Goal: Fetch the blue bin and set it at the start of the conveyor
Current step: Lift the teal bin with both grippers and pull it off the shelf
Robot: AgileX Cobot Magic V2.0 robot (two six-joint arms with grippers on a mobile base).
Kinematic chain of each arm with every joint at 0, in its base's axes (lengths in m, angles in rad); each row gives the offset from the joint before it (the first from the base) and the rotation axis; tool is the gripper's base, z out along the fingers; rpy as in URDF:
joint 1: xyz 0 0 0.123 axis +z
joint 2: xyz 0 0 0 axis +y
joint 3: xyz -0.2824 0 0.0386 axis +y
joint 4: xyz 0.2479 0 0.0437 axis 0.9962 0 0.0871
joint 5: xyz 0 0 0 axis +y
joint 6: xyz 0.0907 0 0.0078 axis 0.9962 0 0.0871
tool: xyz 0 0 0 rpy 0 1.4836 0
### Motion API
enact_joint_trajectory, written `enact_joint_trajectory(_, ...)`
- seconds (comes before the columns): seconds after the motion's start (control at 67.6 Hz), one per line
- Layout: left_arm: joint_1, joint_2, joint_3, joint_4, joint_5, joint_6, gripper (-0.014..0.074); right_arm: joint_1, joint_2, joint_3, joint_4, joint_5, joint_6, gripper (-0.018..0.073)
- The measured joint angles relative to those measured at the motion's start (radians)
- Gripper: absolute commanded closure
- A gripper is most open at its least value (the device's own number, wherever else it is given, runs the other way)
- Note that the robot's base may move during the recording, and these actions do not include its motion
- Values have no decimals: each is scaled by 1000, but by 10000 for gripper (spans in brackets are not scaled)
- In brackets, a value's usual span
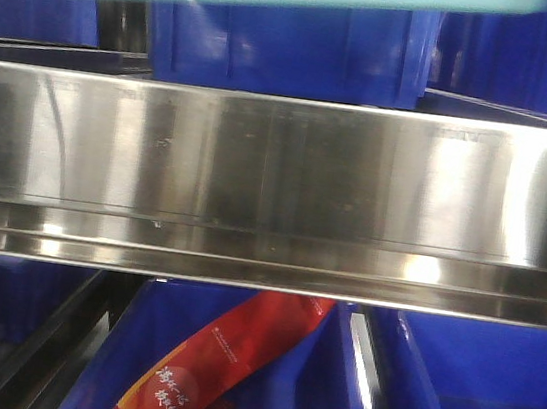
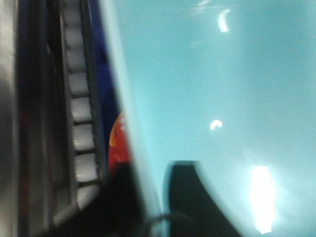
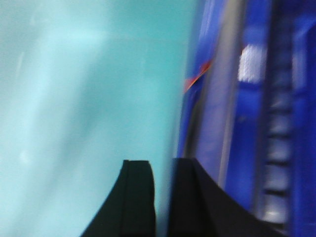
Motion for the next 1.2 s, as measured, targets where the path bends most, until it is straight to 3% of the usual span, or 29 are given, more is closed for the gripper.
enact_joint_trajectory(0.547, -4, -27, -23, 0, -36, 3, 708, -2, -27, 0, -13, 6, -4, 711)
enact_joint_trajectory(1.198, -4, -26, -89, 49, -140, 8, 708, 0, -27, 0, -36, -122, -2, 711)
